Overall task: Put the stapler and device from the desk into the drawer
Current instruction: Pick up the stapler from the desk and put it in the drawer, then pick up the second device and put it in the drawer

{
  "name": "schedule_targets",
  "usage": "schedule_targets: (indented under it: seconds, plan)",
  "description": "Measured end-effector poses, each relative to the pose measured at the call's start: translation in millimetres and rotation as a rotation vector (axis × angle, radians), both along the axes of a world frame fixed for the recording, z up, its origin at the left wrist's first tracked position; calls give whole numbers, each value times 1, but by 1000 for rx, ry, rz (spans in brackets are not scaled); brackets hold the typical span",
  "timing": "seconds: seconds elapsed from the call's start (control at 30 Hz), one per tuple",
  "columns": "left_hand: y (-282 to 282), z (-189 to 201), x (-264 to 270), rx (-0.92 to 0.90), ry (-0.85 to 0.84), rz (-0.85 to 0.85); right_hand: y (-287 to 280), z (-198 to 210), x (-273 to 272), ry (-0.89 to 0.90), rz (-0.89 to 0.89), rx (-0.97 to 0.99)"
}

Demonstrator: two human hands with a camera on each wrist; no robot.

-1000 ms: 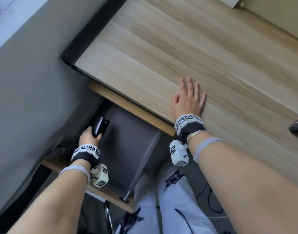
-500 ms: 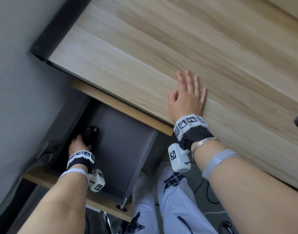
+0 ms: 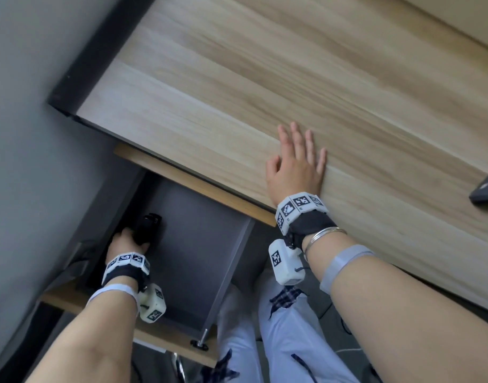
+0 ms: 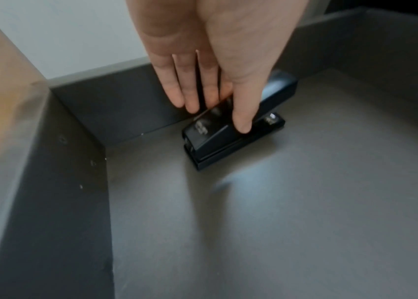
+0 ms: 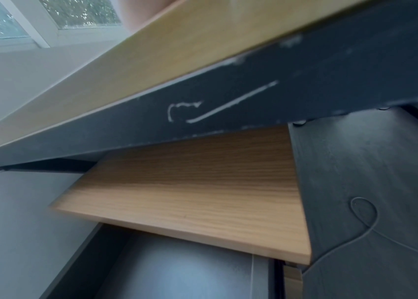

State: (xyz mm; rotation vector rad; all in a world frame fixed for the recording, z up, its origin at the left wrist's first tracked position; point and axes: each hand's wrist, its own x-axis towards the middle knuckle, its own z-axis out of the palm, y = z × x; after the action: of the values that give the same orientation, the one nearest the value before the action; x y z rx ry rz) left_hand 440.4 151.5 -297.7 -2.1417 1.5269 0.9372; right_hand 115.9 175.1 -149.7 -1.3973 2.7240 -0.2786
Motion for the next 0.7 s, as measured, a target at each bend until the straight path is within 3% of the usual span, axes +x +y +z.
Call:
schedule_targets:
  seconds: [0.2,0.43,0.6,0.7]
  plan:
    - [-9,62,-14,-208,120,-52,1,4,0,-44,4,4]
    - [-28,172,-53,-445,296,-174,3,19,-3,-179,59,161]
    - [-50,227,-97,-490,335,-281,10,47,-38,-300,243,297]
    - [-60,240,-139,-481,376,-371,20,66,-79,-380,235,358]
